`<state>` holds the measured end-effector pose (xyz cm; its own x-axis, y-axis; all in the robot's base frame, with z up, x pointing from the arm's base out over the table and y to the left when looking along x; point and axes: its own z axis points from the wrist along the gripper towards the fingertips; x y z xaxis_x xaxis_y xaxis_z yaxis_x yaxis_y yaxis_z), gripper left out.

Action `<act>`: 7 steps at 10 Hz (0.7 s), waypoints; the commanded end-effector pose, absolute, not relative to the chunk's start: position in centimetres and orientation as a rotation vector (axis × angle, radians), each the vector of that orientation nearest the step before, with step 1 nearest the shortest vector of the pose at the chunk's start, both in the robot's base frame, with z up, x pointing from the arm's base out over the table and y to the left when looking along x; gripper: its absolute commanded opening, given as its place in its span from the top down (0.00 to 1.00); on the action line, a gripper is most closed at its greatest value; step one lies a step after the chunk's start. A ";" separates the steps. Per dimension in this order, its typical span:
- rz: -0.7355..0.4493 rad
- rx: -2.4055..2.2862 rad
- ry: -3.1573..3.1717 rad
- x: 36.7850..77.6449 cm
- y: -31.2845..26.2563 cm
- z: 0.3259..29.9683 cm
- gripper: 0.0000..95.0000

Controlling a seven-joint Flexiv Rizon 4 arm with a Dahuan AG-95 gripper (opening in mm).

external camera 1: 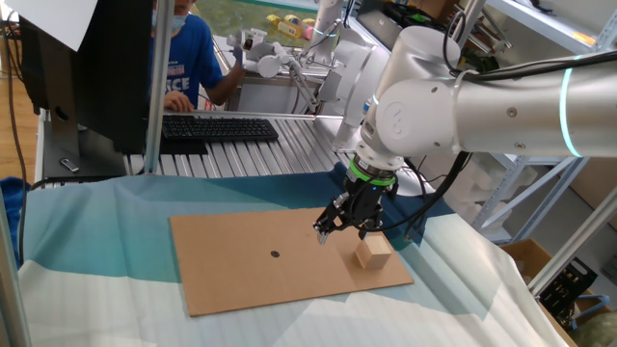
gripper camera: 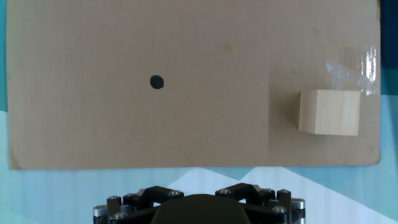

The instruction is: Grab the block and place it at the designated location

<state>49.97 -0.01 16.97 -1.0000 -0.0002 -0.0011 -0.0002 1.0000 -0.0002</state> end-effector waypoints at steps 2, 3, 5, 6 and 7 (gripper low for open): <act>0.181 0.475 3.377 50.0 0.0 17.0 1.00; 0.206 0.483 3.389 50.0 0.0 17.1 1.00; 0.238 0.519 3.390 50.0 0.0 17.2 1.00; 0.240 0.509 3.390 50.0 0.0 17.2 1.00; 0.243 0.488 3.392 50.0 0.0 17.2 1.00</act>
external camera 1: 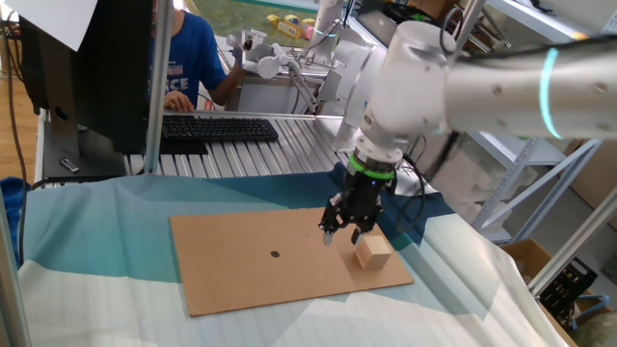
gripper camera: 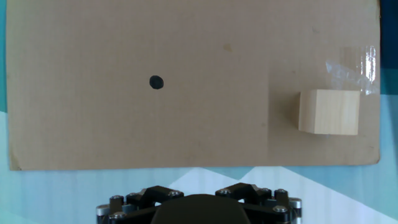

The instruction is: Grab the block and place it at the designated location

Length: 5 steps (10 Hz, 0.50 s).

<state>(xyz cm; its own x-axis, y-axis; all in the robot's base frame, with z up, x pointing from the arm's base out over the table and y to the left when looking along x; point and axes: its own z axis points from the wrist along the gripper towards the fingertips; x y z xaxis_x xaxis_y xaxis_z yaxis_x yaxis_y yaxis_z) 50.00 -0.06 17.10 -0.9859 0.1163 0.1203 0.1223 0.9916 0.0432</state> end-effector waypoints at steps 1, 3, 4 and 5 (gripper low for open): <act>-0.203 -0.397 -2.813 50.0 0.0 17.2 1.00; -0.201 -0.410 -2.812 50.0 0.0 17.2 1.00; -0.196 -0.416 -2.812 50.0 0.0 17.2 1.00; -0.190 -0.417 -2.812 50.0 0.0 17.2 1.00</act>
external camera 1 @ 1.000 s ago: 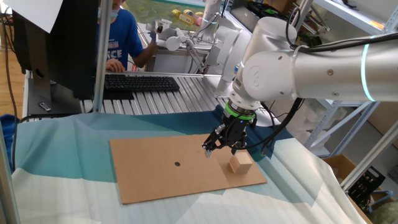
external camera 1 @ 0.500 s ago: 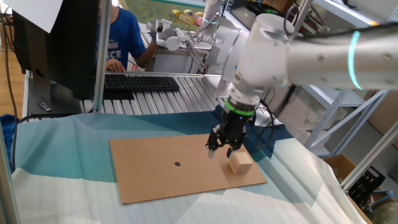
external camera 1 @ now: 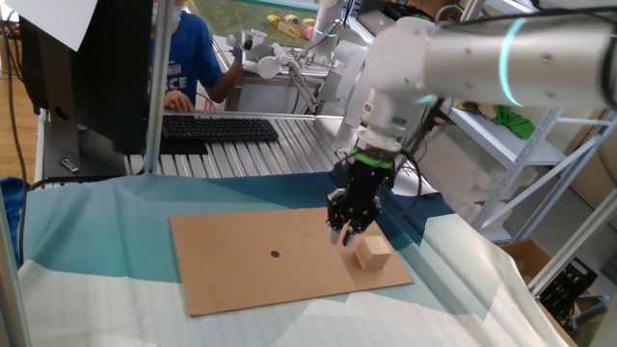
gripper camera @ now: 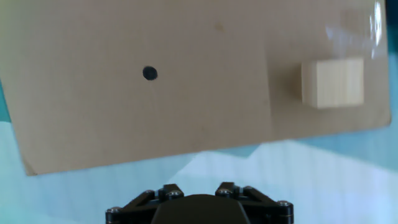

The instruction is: Grab the block and place it at the designated location

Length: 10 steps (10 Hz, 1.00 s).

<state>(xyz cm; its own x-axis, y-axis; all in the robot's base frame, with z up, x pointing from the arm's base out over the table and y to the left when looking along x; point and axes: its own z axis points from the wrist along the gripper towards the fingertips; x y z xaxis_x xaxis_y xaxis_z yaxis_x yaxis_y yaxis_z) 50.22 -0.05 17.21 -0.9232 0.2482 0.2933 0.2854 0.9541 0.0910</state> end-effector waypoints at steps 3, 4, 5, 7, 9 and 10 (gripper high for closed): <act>-0.192 -0.380 -2.822 49.9 -0.1 17.4 1.00; -0.194 -0.373 -2.824 49.9 -0.1 17.4 1.00; -0.200 -0.356 -2.828 49.9 -0.1 17.4 1.00; -0.208 -0.356 -2.834 49.9 -0.1 17.5 1.00; -0.211 -0.351 -2.844 49.9 -0.1 17.5 1.00; -0.212 -0.351 -2.849 49.9 -0.1 17.5 1.00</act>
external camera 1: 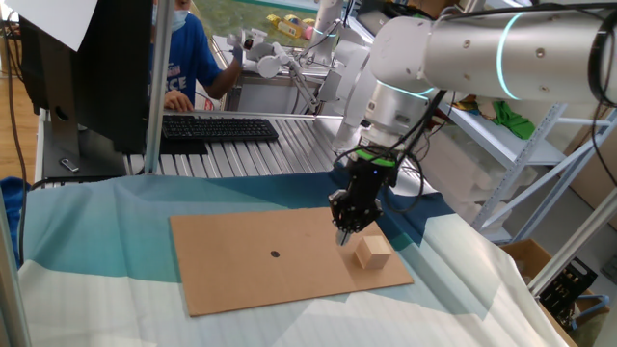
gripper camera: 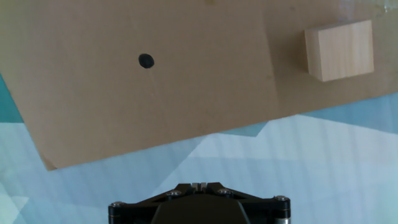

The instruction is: Grab the block and place it at the designated location

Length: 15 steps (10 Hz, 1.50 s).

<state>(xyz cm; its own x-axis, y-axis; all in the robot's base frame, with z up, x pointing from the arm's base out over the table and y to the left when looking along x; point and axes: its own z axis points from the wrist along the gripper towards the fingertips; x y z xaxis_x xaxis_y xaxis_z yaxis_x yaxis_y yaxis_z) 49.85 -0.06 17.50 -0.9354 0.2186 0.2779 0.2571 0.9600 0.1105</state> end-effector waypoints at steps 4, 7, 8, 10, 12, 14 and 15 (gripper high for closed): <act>-0.205 -0.357 -2.922 50.5 -0.2 17.7 1.00; -0.144 -0.317 -2.964 51.9 -0.6 18.1 1.00; -0.140 -0.303 -2.972 52.3 -0.8 18.2 1.00; -0.139 -0.235 -3.009 53.6 -2.3 18.3 1.00; -0.137 -0.187 -3.039 54.1 -3.5 18.1 1.00; -0.127 -0.129 -3.060 54.5 -5.0 18.0 1.00; -0.115 -0.101 -3.065 54.7 -5.5 18.0 1.00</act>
<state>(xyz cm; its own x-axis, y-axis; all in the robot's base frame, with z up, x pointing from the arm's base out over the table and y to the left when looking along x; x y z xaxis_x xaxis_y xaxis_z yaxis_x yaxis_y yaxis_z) 54.61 -5.50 17.97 -0.9950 0.0671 0.0743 0.0726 0.9946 0.0739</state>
